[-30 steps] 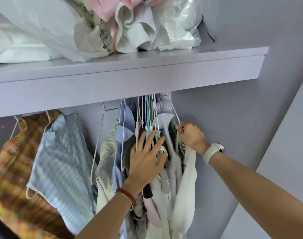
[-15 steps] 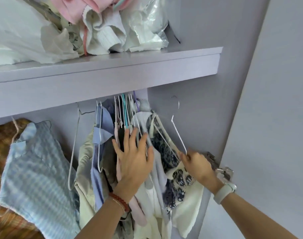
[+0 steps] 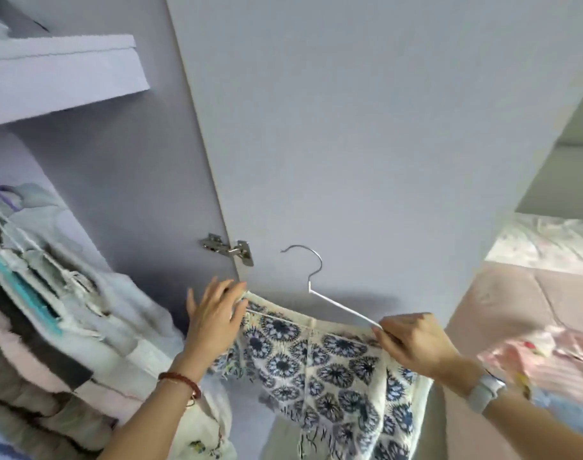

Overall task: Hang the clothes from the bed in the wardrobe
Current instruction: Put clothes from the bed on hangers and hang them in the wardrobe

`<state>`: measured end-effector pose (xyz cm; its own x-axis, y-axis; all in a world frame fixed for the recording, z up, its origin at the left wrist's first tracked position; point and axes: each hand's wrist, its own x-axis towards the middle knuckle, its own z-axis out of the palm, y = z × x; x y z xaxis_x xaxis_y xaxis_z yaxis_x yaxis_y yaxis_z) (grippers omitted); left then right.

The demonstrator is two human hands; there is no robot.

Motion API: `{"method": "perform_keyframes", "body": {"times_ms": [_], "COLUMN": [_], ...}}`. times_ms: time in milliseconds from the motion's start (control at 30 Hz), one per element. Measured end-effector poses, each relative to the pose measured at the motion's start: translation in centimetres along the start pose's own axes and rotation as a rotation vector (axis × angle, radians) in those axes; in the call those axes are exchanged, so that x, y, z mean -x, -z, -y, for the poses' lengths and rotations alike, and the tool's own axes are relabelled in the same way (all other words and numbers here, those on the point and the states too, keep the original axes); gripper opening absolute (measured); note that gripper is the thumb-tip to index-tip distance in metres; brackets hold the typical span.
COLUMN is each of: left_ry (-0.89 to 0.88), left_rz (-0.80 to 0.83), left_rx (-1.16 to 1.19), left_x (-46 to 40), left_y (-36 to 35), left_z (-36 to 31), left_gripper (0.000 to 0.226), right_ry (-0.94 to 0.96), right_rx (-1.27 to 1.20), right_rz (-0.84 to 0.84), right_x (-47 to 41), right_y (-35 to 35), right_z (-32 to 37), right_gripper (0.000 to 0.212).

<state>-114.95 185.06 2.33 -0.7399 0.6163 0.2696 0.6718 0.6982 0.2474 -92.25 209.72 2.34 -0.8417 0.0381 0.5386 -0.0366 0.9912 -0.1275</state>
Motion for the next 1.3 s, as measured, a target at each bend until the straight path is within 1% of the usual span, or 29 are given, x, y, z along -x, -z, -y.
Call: {"method": "perform_keyframes", "body": {"times_ms": [67,133,200,267,333,367,400,467,533,600,700,800,867,933,967,1067,1133,1200,1233,1300], "left_ry": [-0.121,-0.201,-0.283,-0.312,-0.308,-0.308,-0.329,-0.459,-0.587,-0.635,-0.679,-0.855,-0.91,-0.968,-1.004,-1.109,-1.201,-1.293,-1.324,-1.392], "left_rz": [0.029,0.056,0.016,-0.049,-0.14,-0.171,-0.183,-0.161,-0.098,-0.038,0.055,0.202,0.369,0.515,0.583,0.819,0.955,1.059,1.095,1.14], "left_rx": [0.106,0.205,0.262,0.287,0.321,0.363,0.418,0.549,0.628,0.638,0.588,0.526,0.526,0.545,0.538,0.463,0.423,0.363,0.351,0.354], "left_x": [0.8,2.2,4.0,5.8,7.5,8.4,9.3,10.9,12.4,13.3,13.8,14.2,15.6,18.1,19.6,25.1,28.7,33.1,35.3,40.0], "left_y": [-1.3,-2.3,-3.7,-4.8,-5.5,-5.7,-5.9,-5.9,-6.2,-6.7,-7.9,-9.3,-10.4,-11.7,-12.5,-14.7,-15.7,-16.1,-16.1,-16.0], "left_z": [-2.4,-5.1,-7.7,-9.7,-11.5,-12.6,-13.9,-16.9,-19.5,-21.3,-23.5,-26.7,-29.8,-33.4,-35.4,-42.2,-46.6,-51.4,-53.8,-58.7], "left_gripper": [0.025,0.019,0.013,0.015,0.009,0.008,0.014,0.023,0.024,0.026,0.025,0.027,0.019,0.013,0.014,0.021,0.024,0.023,0.023,0.022], "right_ry": [-0.099,-0.23,-0.337,-0.422,-0.532,-0.605,-0.676,-0.749,-0.758,-0.811,-0.924,-1.04,-1.19,-1.392,-1.493,-1.774,-1.88,-2.0,-2.065,-2.195], "right_rx": [0.082,0.136,0.206,0.249,0.257,0.248,0.252,0.298,0.299,0.268,0.271,0.292,0.247,0.183,0.131,-0.088,-0.206,-0.258,-0.238,-0.065], "right_rz": [-0.014,-0.044,-0.077,-0.051,-0.009,0.003,0.007,-0.016,-0.065,-0.117,-0.173,-0.165,-0.145,-0.116,-0.094,-0.043,-0.077,-0.167,-0.213,-0.316], "right_x": [4.4,8.2,11.6,14.6,17.1,18.0,18.9,20.5,22.2,24.3,27.7,31.9,35.6,40.1,42.3,49.4,53.4,57.3,59.2,63.2], "right_y": [1.5,2.9,3.9,4.6,4.9,5.1,5.4,6.1,7.1,8.2,10.5,13.0,14.3,15.6,16.2,18.4,20.1,22.1,23.1,25.2], "right_z": [-0.9,-0.9,-0.3,0.6,1.9,2.6,3.2,4.0,4.6,5.4,6.6,8.2,9.5,11.4,12.4,16.3,19.0,21.6,22.6,24.3], "right_gripper": [0.045,0.048,0.05,0.039,0.02,0.015,0.014,0.027,0.034,0.034,0.036,0.034,0.029,0.018,0.017,0.027,0.031,0.031,0.03,0.026]}}
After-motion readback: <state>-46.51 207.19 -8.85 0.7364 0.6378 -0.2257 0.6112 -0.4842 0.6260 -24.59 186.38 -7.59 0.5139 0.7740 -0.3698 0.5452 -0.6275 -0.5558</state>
